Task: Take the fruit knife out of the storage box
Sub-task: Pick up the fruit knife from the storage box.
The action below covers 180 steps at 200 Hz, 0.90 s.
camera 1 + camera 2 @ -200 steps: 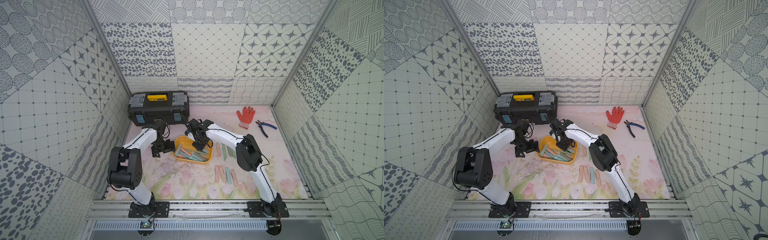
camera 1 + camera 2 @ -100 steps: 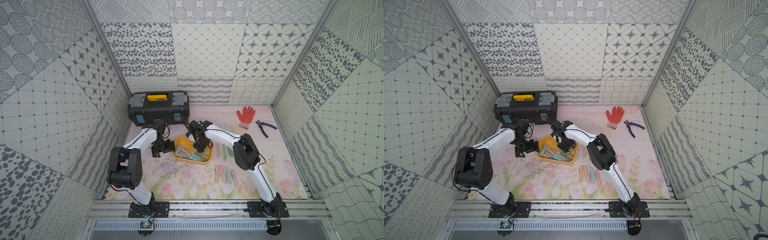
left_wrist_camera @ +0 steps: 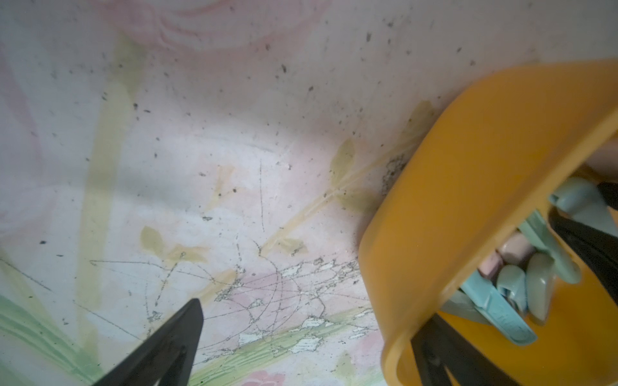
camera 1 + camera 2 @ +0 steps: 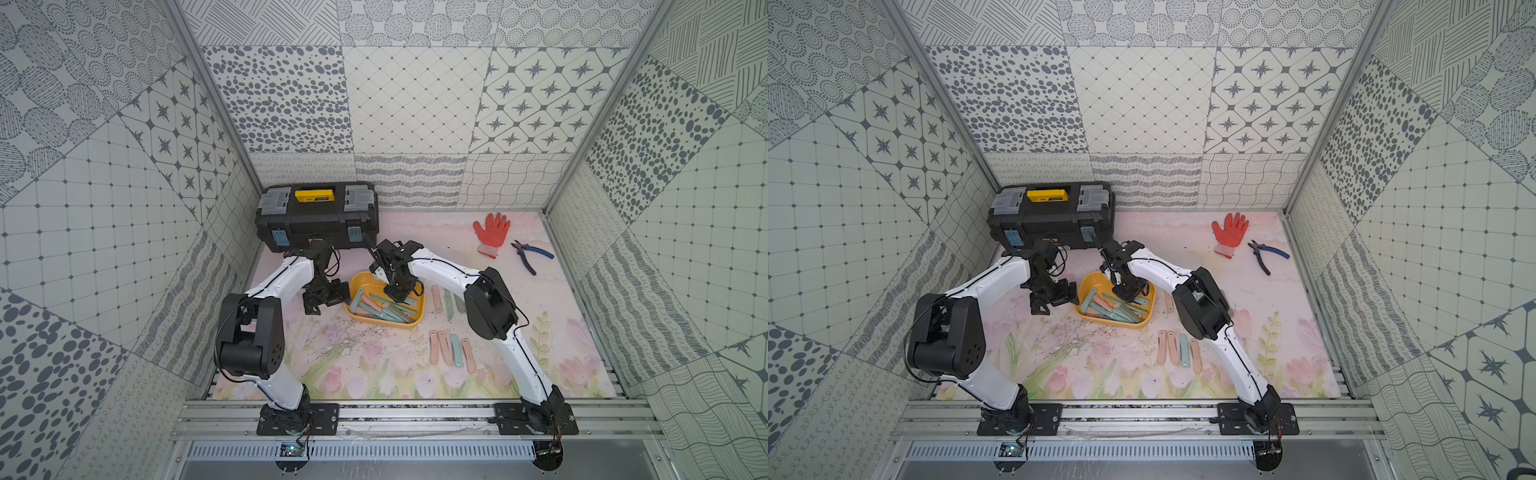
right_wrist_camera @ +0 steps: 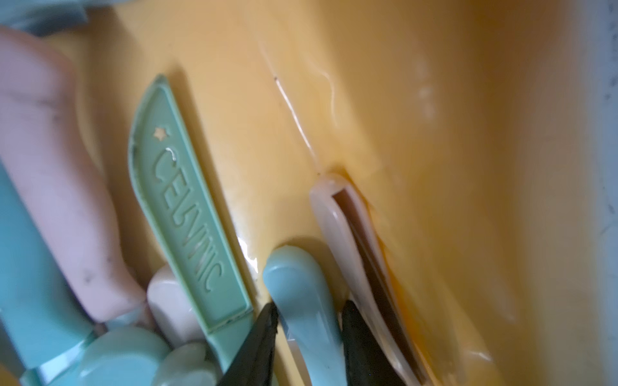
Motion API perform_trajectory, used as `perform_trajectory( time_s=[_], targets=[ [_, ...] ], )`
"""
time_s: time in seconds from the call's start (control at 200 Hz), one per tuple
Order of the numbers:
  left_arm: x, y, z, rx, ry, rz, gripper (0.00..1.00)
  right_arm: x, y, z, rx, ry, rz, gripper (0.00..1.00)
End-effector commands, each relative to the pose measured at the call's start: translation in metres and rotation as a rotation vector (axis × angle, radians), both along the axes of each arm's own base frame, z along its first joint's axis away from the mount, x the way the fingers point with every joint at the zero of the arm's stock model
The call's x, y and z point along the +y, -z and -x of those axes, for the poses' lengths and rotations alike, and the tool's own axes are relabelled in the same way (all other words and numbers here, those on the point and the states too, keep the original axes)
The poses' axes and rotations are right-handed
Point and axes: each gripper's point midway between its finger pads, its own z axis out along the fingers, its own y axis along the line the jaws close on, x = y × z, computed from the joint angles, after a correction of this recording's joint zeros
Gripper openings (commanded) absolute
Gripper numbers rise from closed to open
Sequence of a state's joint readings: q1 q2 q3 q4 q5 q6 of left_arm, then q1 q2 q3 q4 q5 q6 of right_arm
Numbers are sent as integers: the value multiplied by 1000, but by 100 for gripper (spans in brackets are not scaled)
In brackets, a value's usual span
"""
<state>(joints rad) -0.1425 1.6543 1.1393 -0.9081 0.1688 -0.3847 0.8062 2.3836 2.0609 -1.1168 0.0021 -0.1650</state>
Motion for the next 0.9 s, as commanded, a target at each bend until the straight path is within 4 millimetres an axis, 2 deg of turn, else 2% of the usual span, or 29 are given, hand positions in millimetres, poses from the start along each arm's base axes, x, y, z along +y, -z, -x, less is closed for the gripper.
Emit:
perform_trajectory(
  time_s=[0.0, 0.195, 0.55, 0.895],
  targets=[
    [2, -6, 4, 8, 1, -11, 94, -6, 14, 8, 49, -1, 36, 34],
    [2, -5, 4, 9, 1, -12, 94, 11, 0, 0, -6, -17, -25, 23],
    [3, -5, 5, 12, 1, -14, 94, 45, -19, -8, -53, -54, -112, 23],
    [2, -6, 4, 9, 2, -10, 94, 58, -13, -9, -29, -71, -127, 25]
  ],
)
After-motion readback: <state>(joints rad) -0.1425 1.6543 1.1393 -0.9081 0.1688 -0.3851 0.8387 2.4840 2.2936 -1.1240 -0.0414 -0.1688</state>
